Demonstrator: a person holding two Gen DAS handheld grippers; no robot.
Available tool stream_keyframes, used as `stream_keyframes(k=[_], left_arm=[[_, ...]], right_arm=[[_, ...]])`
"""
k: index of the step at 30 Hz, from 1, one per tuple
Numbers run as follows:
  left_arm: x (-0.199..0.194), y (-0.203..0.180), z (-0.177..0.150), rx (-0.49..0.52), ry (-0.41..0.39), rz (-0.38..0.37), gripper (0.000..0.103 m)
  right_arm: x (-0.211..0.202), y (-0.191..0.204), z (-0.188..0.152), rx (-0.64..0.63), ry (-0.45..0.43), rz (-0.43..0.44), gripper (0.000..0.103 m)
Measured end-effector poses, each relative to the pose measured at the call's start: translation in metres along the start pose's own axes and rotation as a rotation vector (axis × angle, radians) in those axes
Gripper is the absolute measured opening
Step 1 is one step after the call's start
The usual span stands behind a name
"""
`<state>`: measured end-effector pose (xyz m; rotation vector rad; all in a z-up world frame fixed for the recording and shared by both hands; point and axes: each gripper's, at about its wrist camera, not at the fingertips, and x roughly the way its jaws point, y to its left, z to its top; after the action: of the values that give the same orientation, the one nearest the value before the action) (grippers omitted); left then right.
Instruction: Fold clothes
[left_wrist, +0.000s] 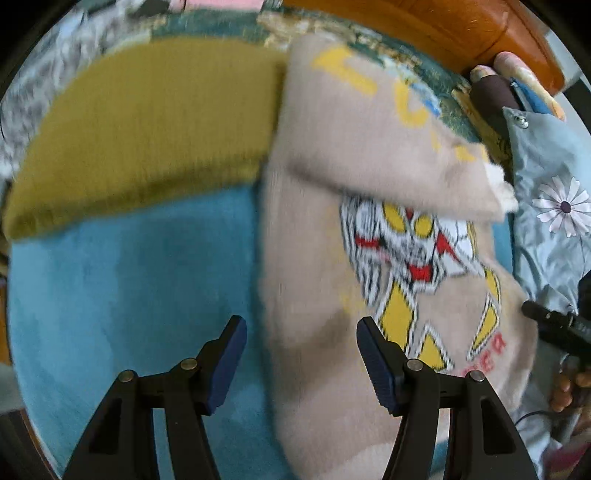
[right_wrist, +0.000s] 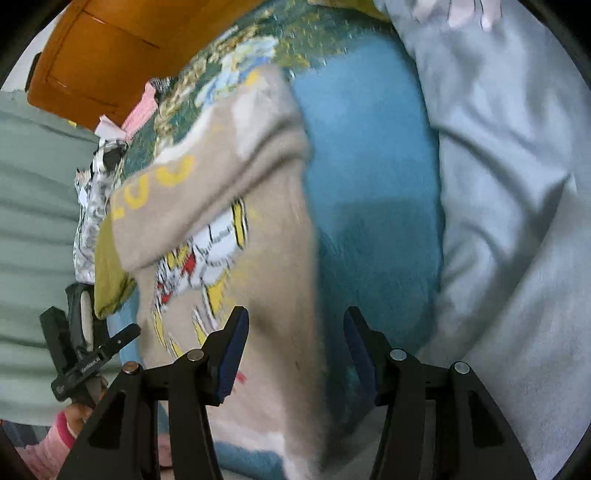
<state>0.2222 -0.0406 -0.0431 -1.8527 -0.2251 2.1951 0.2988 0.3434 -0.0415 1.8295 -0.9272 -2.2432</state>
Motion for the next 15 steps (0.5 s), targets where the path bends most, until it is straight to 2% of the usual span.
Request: stream_keyframes(k=[2,5,15], left_arm=[[0.004,-0.001,-0.005,-0.001,0.030,-0.025,0.066],[0.008,-0.007,-0.011,0.027,0.049,-0.033,0.066],[0.018,-0.027,-0.026,0.122,0.065,0.013,0.066]], right_arm=[[0.007,0.002,-0.005,-0.027,0.055,-0.018,0.055],[0.010,0.012,-0.010,-0.078,0.081,-0.034,0.055],[0.005,0.029,-0.018,-0.128,0.019,-0.017,0.055]])
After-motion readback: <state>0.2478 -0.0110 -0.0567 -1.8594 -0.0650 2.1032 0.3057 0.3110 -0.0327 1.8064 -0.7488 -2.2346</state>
